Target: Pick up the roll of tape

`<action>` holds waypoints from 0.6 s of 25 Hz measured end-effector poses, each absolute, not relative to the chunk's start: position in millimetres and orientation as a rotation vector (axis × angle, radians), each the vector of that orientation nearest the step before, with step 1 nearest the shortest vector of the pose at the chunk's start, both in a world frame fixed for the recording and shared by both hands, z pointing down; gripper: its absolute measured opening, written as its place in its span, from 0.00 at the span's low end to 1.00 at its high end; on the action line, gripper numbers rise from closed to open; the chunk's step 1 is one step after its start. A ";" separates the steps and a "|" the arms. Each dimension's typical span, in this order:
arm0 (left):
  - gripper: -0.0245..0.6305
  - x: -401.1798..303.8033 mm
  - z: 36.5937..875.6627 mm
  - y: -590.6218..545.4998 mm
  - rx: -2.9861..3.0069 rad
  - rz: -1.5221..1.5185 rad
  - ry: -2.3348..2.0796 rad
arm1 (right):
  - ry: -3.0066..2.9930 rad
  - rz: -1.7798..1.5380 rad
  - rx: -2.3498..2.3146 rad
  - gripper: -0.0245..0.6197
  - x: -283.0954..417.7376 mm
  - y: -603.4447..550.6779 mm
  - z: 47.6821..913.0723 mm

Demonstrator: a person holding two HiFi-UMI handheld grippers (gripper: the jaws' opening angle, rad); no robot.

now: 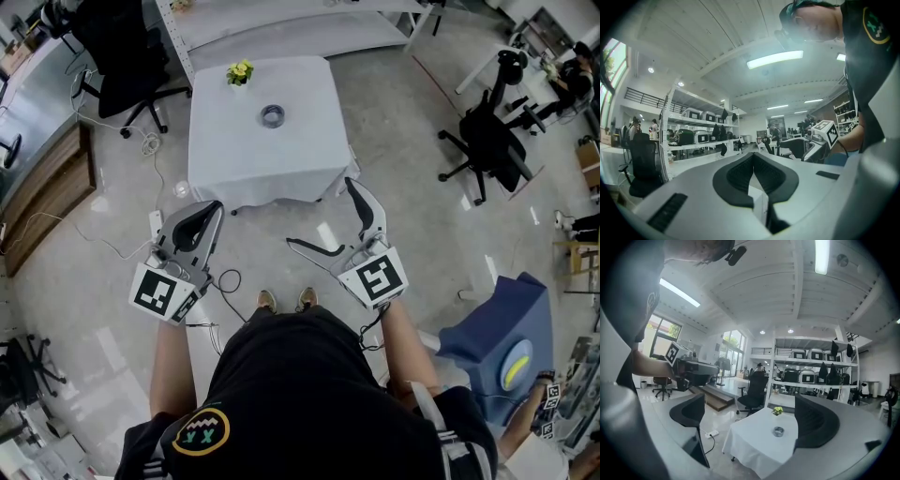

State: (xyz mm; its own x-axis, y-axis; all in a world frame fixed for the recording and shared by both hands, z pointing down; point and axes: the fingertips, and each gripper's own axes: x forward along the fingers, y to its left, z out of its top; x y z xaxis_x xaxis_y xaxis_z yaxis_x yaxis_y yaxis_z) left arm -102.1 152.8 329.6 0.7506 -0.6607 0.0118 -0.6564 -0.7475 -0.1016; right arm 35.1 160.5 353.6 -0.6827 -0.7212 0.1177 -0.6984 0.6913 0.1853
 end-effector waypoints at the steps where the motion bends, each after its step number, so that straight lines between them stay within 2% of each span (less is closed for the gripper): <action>1: 0.07 -101.7 329.9 152.6 -2.854 -0.072 1.076 | -2.715 -0.190 1.147 0.97 35.2 160.5 355.0; 15: 0.07 -88.0 328.6 152.7 -2.844 -0.076 1.108 | -2.724 -0.198 1.138 0.97 53.1 160.7 353.6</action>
State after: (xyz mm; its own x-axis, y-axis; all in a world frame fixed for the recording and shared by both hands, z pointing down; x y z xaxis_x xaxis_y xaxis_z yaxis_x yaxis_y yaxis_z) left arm -88.0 152.7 328.6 0.7359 -0.6770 0.0139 -0.6726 -0.7332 -0.1004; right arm 53.1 160.7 353.6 -0.6900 -0.7144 0.1163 -0.6901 0.6977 0.1921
